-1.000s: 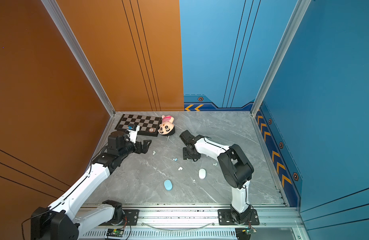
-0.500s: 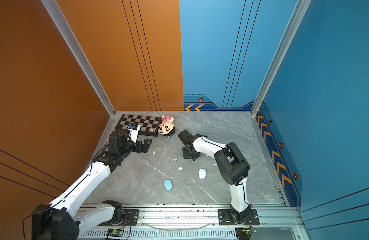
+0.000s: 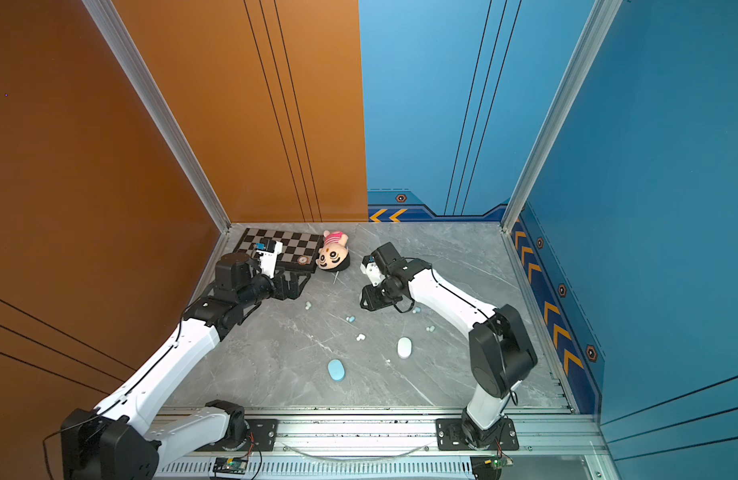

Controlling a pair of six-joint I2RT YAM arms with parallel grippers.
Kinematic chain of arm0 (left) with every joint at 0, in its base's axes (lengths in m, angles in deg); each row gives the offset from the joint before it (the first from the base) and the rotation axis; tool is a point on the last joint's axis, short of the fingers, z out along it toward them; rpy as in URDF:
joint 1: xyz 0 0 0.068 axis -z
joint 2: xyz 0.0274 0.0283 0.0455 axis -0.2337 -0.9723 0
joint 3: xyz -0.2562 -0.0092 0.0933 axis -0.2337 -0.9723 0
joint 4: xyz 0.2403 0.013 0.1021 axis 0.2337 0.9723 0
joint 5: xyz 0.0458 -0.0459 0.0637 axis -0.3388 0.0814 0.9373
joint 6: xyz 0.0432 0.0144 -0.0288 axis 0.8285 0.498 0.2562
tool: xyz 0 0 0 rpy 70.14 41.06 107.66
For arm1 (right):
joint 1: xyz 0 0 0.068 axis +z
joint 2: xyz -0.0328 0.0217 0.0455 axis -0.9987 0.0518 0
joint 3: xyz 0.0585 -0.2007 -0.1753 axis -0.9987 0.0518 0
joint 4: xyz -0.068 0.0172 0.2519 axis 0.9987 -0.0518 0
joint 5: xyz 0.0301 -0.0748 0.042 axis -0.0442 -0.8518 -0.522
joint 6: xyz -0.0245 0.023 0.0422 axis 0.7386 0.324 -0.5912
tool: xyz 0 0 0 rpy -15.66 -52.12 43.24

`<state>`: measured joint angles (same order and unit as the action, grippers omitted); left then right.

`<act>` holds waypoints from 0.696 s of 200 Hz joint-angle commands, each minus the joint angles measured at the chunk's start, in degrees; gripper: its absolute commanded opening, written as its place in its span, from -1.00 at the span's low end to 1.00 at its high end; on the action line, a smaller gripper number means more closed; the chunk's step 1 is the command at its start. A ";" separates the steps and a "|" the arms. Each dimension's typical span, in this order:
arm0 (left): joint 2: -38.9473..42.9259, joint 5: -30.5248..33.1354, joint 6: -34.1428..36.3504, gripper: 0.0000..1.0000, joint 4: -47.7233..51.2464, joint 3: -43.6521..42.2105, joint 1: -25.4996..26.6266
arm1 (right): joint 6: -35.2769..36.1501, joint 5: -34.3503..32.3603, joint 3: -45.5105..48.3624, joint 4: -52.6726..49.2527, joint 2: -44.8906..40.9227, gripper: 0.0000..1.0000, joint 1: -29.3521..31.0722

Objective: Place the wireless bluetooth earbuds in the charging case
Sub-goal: 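Grasp the mint-green case with the right gripper and lift it toward the left gripper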

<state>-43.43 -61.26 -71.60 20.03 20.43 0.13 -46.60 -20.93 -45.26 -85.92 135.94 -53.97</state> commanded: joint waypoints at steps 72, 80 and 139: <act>2.14 -13.48 0.28 0.96 2.54 0.73 3.50 | 24.64 12.61 3.76 1.30 -13.88 -0.72 -2.08; 1.93 -14.38 -0.72 0.96 2.55 1.07 3.84 | 25.55 10.89 3.64 1.29 -14.30 -0.72 -2.03; 1.52 -18.22 1.64 0.93 2.14 1.66 9.20 | 25.47 8.77 3.88 5.81 -16.48 -0.74 -1.58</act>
<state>-42.49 -75.93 -73.61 22.08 21.13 6.89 -21.71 -13.20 -41.59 -82.97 121.08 -55.50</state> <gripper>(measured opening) 0.981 0.420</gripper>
